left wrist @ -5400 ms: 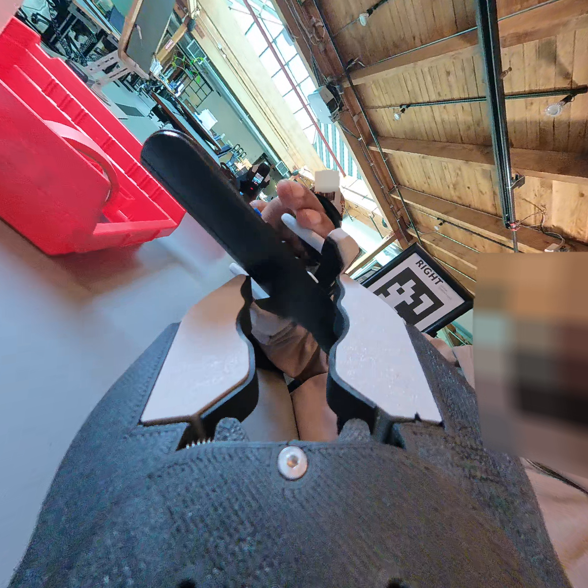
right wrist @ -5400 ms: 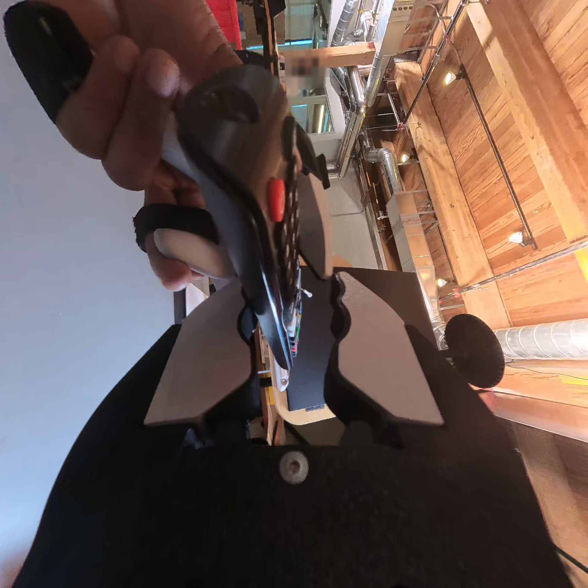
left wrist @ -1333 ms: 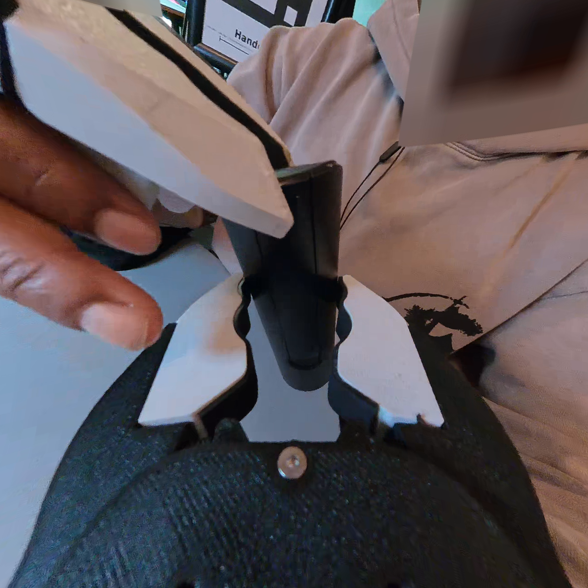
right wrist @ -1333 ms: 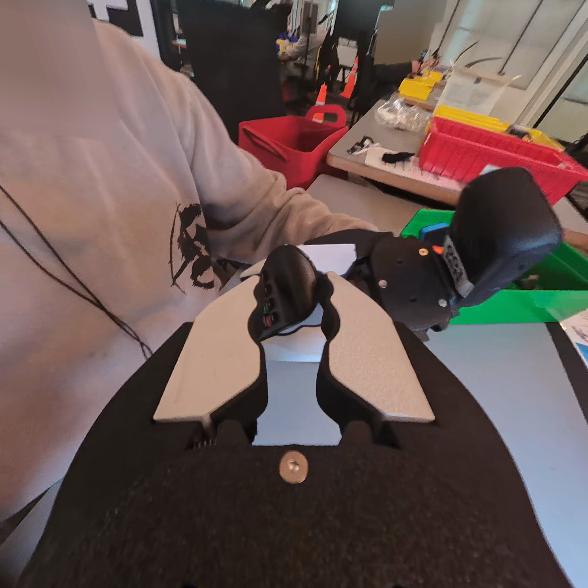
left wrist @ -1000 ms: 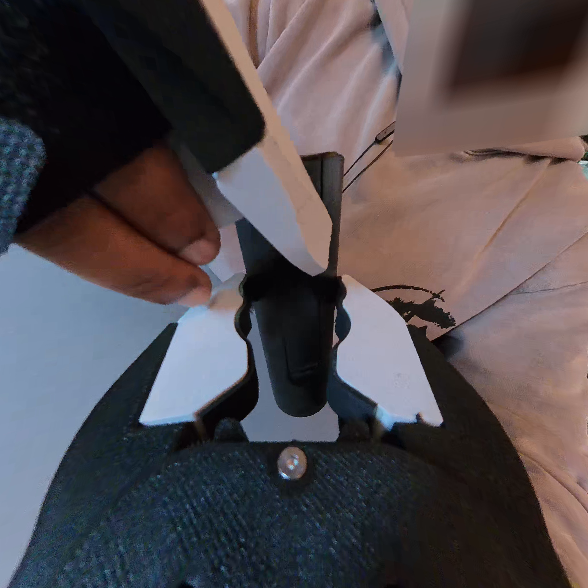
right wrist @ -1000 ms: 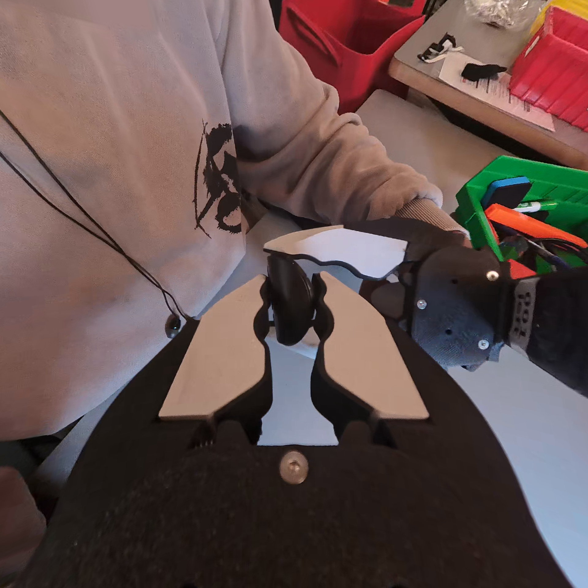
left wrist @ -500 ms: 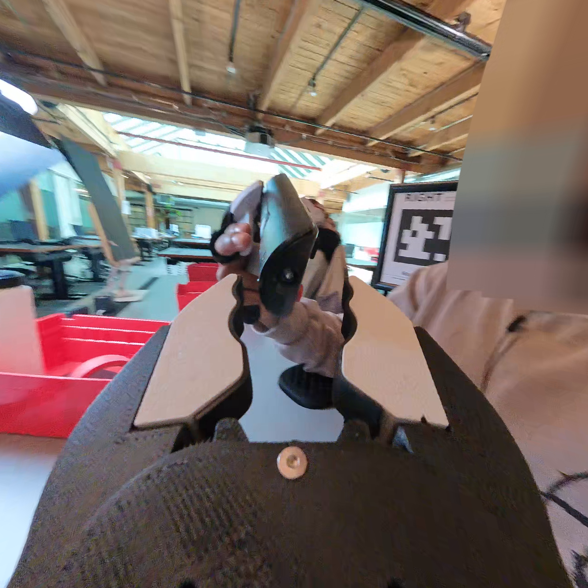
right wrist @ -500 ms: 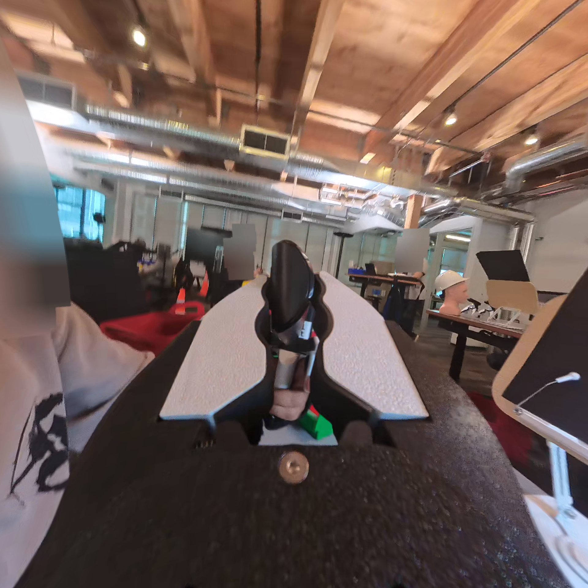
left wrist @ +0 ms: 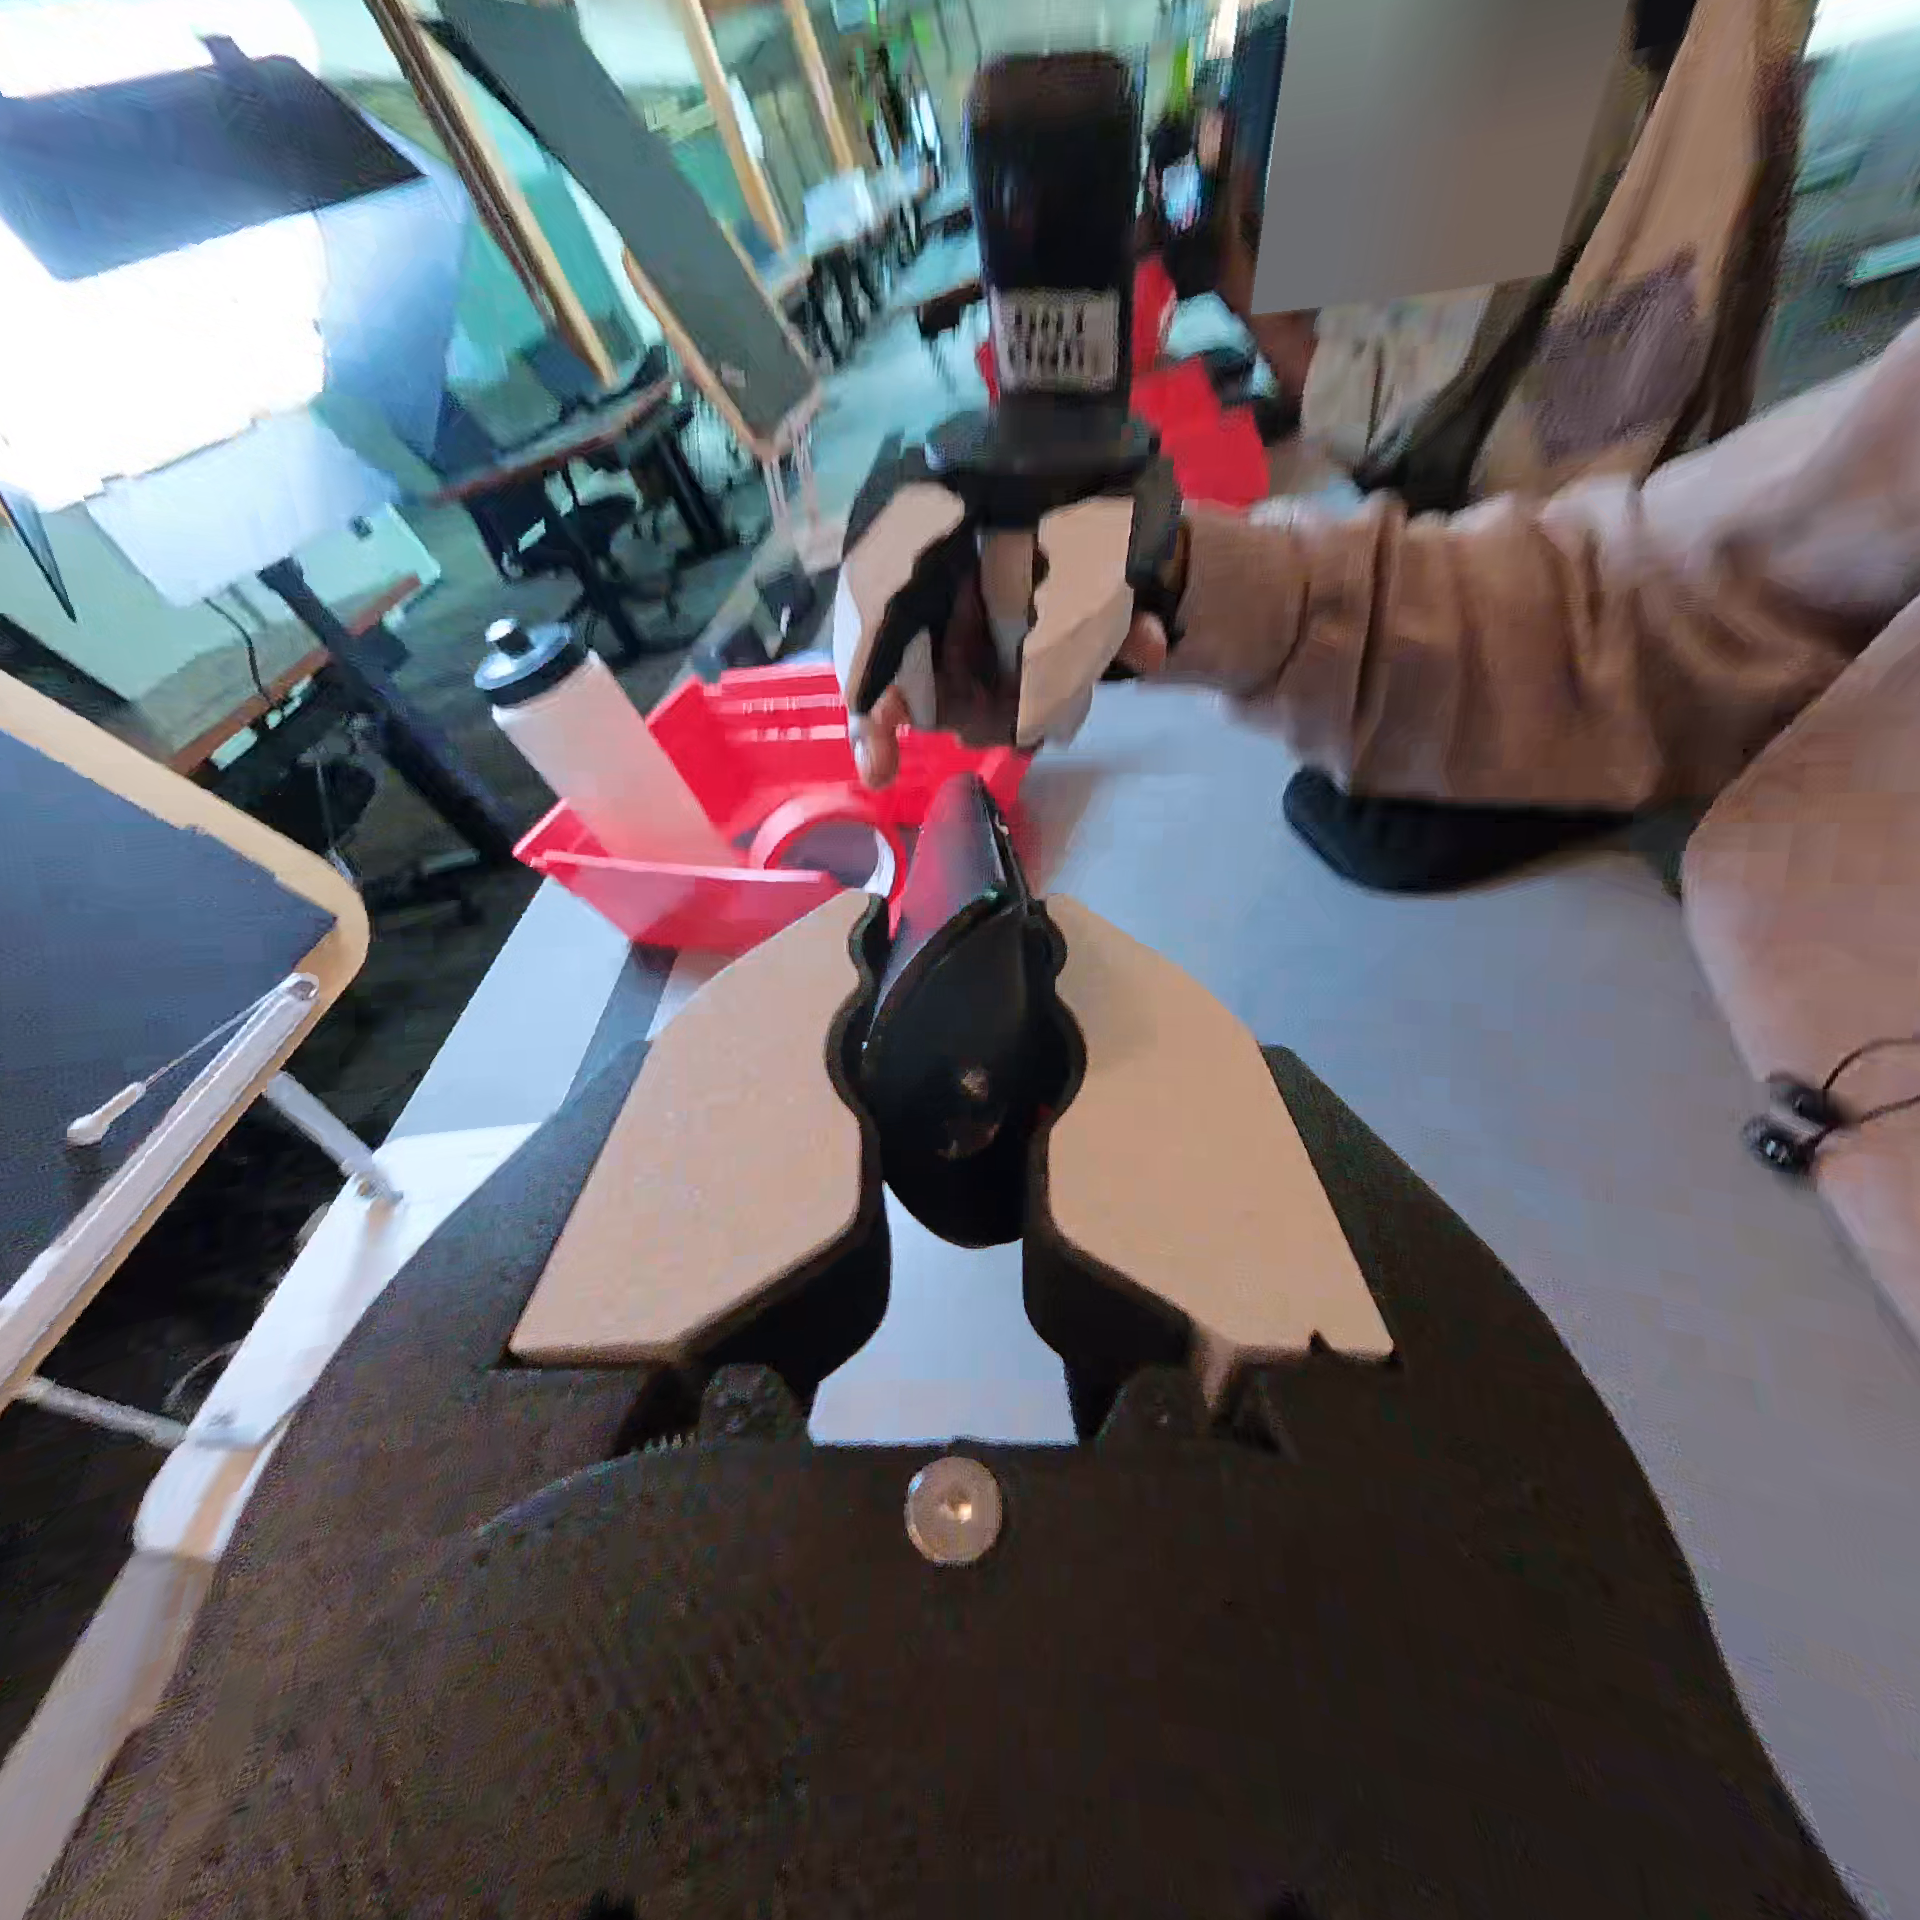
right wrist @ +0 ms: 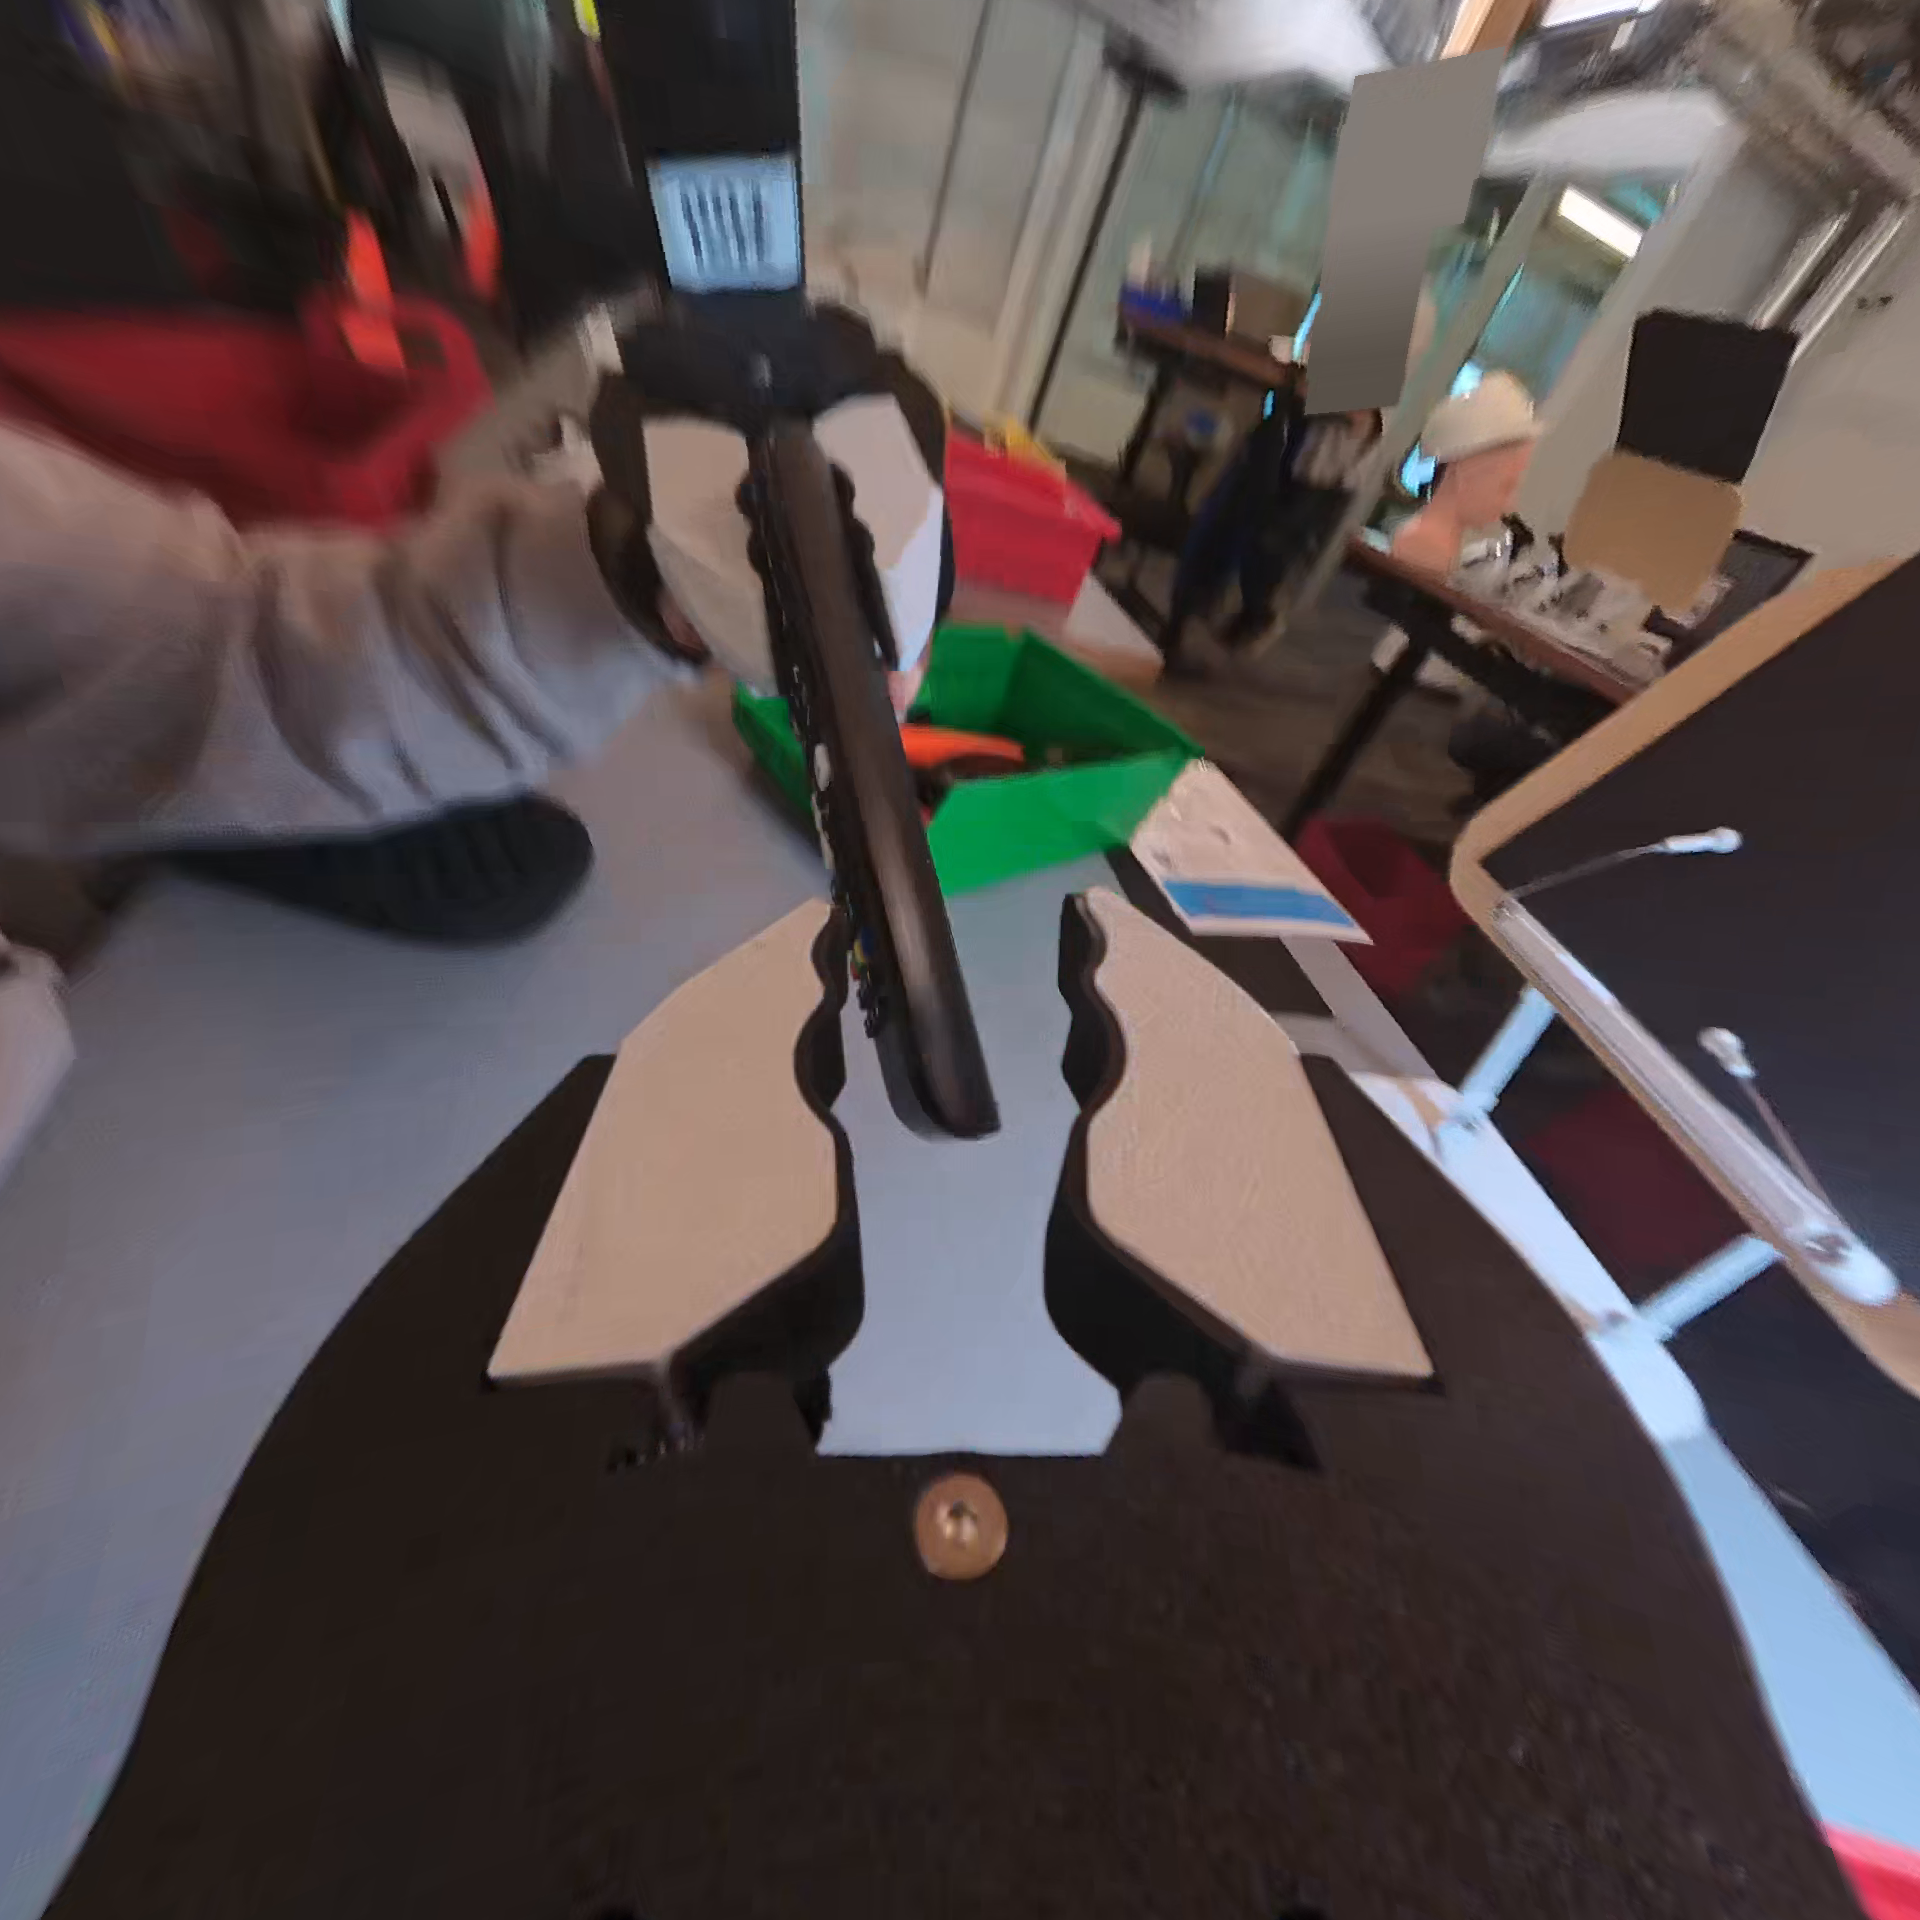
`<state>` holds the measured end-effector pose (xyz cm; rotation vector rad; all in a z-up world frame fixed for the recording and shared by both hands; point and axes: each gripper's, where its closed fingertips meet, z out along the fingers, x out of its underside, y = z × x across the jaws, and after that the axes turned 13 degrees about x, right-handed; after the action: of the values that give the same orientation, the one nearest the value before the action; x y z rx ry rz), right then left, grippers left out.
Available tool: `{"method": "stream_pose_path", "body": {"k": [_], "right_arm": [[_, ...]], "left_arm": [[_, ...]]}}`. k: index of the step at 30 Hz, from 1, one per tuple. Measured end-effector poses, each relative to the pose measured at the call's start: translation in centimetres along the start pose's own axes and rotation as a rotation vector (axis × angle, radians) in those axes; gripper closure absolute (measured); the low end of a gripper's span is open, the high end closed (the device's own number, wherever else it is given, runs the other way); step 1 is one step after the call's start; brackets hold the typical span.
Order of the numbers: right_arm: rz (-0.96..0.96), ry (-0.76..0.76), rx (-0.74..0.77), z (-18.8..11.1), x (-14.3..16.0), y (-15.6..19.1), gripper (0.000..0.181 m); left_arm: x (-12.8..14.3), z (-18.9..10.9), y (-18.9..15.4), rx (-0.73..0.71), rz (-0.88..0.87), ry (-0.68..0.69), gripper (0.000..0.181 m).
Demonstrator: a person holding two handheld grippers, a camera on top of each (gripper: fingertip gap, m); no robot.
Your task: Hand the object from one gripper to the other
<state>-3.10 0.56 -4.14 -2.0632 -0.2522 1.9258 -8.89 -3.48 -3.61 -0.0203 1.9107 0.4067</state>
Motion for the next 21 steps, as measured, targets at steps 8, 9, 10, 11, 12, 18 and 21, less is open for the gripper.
{"method": "stream_pose_path", "body": {"k": [8,9,10,11,12,18,21], "right_arm": [[-0.427,0.358,-0.045,4.2,6.8,5.8,0.155],[-0.44,0.351,-0.016,4.7,6.9,5.5,0.155],[-0.425,0.309,-0.008,4.8,6.4,5.3,0.156],[-0.386,0.249,-0.005,4.8,5.4,5.1,0.156],[-0.342,0.195,0.0,4.6,4.4,4.8,0.157],[-0.199,-0.078,0.077,2.9,-1.6,3.3,0.156],[-0.05,-0.272,0.027,1.6,-5.1,3.9,0.156]], "left_arm": [[4.6,5.8,-2.3,0.033,0.073,0.386,0.155],[4.8,5.8,-2.1,0.015,0.089,0.397,0.155],[4.4,5.6,-1.9,0.003,0.104,0.368,0.156],[3.4,5.4,-1.8,-0.005,0.105,0.295,0.156],[2.2,5.1,-1.5,-0.019,0.101,0.215,0.154],[-0.5,3.3,-1.0,0.001,0.075,-0.059,0.128],[0.5,4.4,-1.0,0.051,0.014,-0.091,0.123]]}}
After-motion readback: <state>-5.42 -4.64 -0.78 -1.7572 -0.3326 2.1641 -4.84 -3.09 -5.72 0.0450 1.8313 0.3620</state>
